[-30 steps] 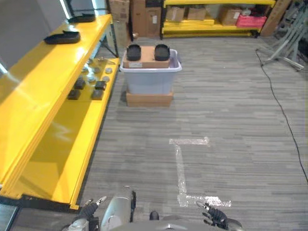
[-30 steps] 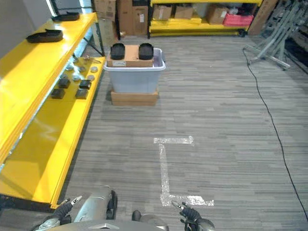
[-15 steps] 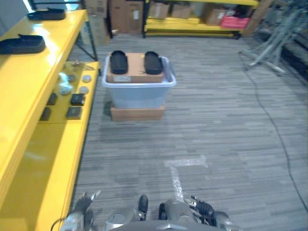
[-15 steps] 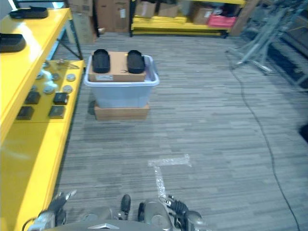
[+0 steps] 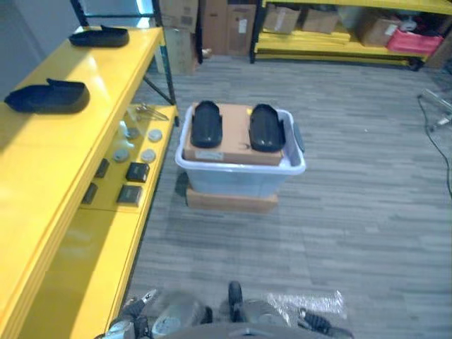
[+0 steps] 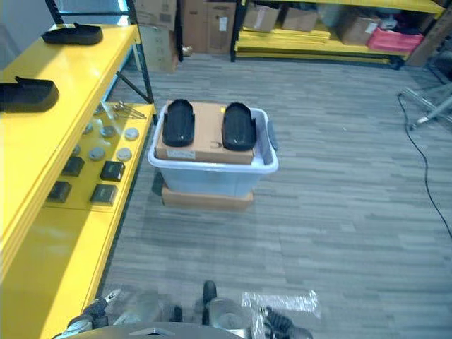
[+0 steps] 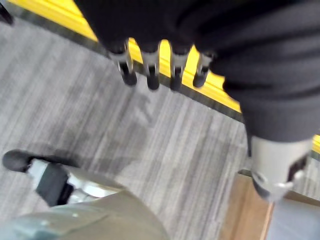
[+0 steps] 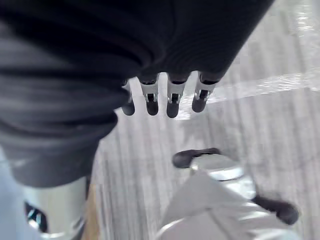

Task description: Move parts from the plastic box to the shelf.

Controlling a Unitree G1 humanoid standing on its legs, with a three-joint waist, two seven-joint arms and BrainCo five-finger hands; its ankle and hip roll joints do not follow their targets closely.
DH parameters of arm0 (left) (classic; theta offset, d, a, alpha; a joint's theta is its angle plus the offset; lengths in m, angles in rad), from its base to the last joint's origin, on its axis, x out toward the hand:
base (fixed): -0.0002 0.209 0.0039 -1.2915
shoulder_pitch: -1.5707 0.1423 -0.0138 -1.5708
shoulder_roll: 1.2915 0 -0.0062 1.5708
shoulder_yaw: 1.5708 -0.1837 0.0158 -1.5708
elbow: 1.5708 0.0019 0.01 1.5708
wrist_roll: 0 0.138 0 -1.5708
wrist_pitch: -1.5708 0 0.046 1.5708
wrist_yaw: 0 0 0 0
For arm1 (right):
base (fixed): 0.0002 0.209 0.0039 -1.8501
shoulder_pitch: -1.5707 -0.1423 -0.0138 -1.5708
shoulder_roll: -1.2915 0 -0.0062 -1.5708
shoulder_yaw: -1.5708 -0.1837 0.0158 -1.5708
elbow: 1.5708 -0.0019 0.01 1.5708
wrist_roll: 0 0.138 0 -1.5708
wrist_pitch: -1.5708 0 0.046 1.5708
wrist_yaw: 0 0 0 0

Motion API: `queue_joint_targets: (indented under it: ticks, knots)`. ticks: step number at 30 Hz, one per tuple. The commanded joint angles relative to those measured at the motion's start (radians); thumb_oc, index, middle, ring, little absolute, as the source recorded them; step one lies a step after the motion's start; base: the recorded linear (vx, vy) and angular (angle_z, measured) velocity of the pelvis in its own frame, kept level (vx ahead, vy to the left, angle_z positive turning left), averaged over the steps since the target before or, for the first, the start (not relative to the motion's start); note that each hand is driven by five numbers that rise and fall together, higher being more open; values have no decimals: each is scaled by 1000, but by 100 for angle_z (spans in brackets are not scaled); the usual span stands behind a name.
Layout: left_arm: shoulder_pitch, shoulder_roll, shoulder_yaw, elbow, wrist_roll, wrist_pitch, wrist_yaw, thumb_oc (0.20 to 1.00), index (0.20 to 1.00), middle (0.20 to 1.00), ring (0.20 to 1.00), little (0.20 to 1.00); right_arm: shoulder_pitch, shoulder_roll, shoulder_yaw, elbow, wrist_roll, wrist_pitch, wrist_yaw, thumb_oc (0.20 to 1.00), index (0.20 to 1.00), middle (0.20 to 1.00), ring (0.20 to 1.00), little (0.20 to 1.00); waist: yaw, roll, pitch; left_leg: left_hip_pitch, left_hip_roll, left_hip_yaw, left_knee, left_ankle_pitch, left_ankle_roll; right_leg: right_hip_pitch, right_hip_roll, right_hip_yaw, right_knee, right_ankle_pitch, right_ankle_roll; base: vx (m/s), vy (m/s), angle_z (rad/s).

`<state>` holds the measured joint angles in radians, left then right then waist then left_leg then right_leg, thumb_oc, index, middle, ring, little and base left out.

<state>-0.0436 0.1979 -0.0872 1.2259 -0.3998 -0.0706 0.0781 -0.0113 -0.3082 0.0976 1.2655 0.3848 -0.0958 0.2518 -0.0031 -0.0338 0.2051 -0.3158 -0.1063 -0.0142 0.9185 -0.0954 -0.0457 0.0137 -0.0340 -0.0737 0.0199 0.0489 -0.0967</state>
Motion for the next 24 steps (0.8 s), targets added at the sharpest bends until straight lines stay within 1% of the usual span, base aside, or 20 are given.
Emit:
queue_joint_targets:
  ticks: [1,2,3,4,5,7,8,9,10,11,12,14,15,16,18,19,20,22,23,24]
  knots:
    - [-9,28,-54,-51,85,3,-17,1000,1000,1000,1000,1000,-22,-55,19,-50,49,-44,6,1000,1000,1000,1000,1000,11,0,50,124,49,60,-521,142,49,74,44,5,-21,-35,100,353,60,16]
    - [-2,25,-57,-48,87,-1,-11,1000,1000,1000,1000,1000,-31,-56,19,-61,55,-47,3,1000,1000,1000,1000,1000,19,5,52,129,49,65,-606,155,46,88,53,14,-26,-43,103,465,89,0]
    - [15,23,-63,-45,78,-11,-1,1000,1000,1000,1000,1000,-43,-56,24,-81,51,-53,-3,1000,1000,1000,1000,1000,39,17,50,108,50,56,-730,205,31,114,74,34,-29,-60,103,412,52,2]
    - [25,26,-66,-48,87,-15,1,1000,1000,1000,1000,1000,-50,-58,32,-92,51,-62,-8,1000,1000,1000,1000,1000,55,23,54,72,54,48,-751,256,16,134,91,44,-25,-76,96,398,33,13]
    - [31,34,-70,-53,104,-15,0,1000,1000,1000,1000,1000,-56,-62,39,-104,54,-64,-16,1000,1000,1000,1000,1000,64,22,53,60,56,65,-767,257,13,146,94,45,-21,-89,93,276,27,11]
    - [39,44,-70,-57,110,-16,6,1000,1000,1000,1000,1000,-76,-67,61,-122,60,-56,-34,1000,1000,1000,1000,1000,81,17,32,87,44,59,-810,207,34,162,92,53,-4,-123,99,256,69,-28]
    - [44,52,-66,-59,107,-18,11,1000,1000,1000,1000,1000,-83,-67,67,-126,62,-52,-35,1000,1000,1000,1000,1000,91,17,24,104,38,51,-824,196,43,170,97,45,19,-149,102,252,60,-57]
    - [48,64,-61,-63,104,-18,18,1000,1000,1000,1000,1000,-91,-65,73,-130,54,-49,-36,1000,1000,1000,1000,1000,97,18,19,134,39,64,-843,187,50,152,91,12,68,-154,117,159,28,-56]
    - [49,66,-60,-65,104,-18,19,1000,1000,1000,1000,1000,-93,-65,74,-130,50,-49,-37,1000,1000,1000,1000,1000,98,18,19,141,40,67,-846,186,51,147,89,5,79,-154,120,123,55,-47]
    - [48,75,-51,-66,104,-19,21,1000,1000,1000,1000,1000,-98,-60,79,-135,16,-50,-44,1000,1000,1000,1000,1000,99,31,19,177,51,82,-861,175,64,89,72,-41,231,-121,150,99,73,-60]
    - [44,86,-50,-61,96,-29,22,1000,1000,1000,1000,1000,-99,-59,85,-131,-2,-55,-52,1000,1000,1000,1000,1000,93,45,23,213,59,71,-879,168,79,22,61,-54,348,-92,170,109,76,-45]
    - [27,106,-57,-53,71,-44,30,1000,1000,1000,1000,1000,-93,-53,85,-121,1,-56,-50,1000,1000,1000,1000,1000,81,62,37,275,82,63,-909,154,92,-51,3,-91,438,-86,184,85,-34,-17]
    - [11,126,-61,-59,33,-50,29,1000,1000,1000,1000,1000,-84,-47,84,-113,-12,-60,-60,1000,1000,1000,1000,1000,78,72,45,306,104,64,-930,151,80,-57,-57,-117,371,-85,192,73,-170,19]
    - [0,136,-57,-63,10,-48,23,1000,1000,1000,1000,1000,-80,-44,83,-107,-22,-62,-70,1000,1000,1000,1000,1000,78,75,47,319,116,66,-940,151,70,-45,-96,-130,296,-72,200,65,-257,40]
    - [-8,149,-43,-70,-11,-36,16,1000,1000,1000,1000,1000,-73,-41,76,-95,-43,-63,-81,1000,1000,1000,1000,1000,77,71,51,350,134,69,-959,147,53,-3,-161,-147,114,-11,217,78,-333,17]
    - [-10,151,-38,-71,-7,-29,20,1000,1000,1000,1000,1000,-71,-37,73,-88,-44,-58,-88,1000,1000,1000,1000,1000,78,68,47,358,141,69,-959,138,50,2,-190,-140,66,24,229,81,-329,1]
    - [-10,151,-37,-71,-5,-24,22,1000,1000,1000,1000,1000,-71,-36,71,-85,-44,-53,-91,1000,1000,1000,1000,1000,79,67,46,362,144,69,-958,133,50,4,-201,-135,54,37,234,64,-382,-7]
    - [-10,152,-35,-55,-7,-8,15,1000,1000,1000,1000,1000,-68,-32,64,-72,-39,-45,-91,1000,1000,1000,1000,1000,74,66,36,359,169,59,-946,120,52,-7,-221,-94,72,29,238,50,-413,-9]
    - [-6,143,-38,-39,16,-11,9,1000,1000,1000,1000,1000,-63,-30,60,-67,-16,-44,-97,1000,1000,1000,1000,1000,69,64,21,352,188,45,-945,125,51,3,-205,-61,82,-8,238,65,-640,5]
    - [1,126,-41,-25,30,-12,19,1000,1000,1000,1000,1000,-55,-28,51,-67,22,-37,-108,1000,1000,1000,1000,1000,63,48,14,328,202,26,-895,108,45,9,-189,-37,78,-33,235,74,-709,9]
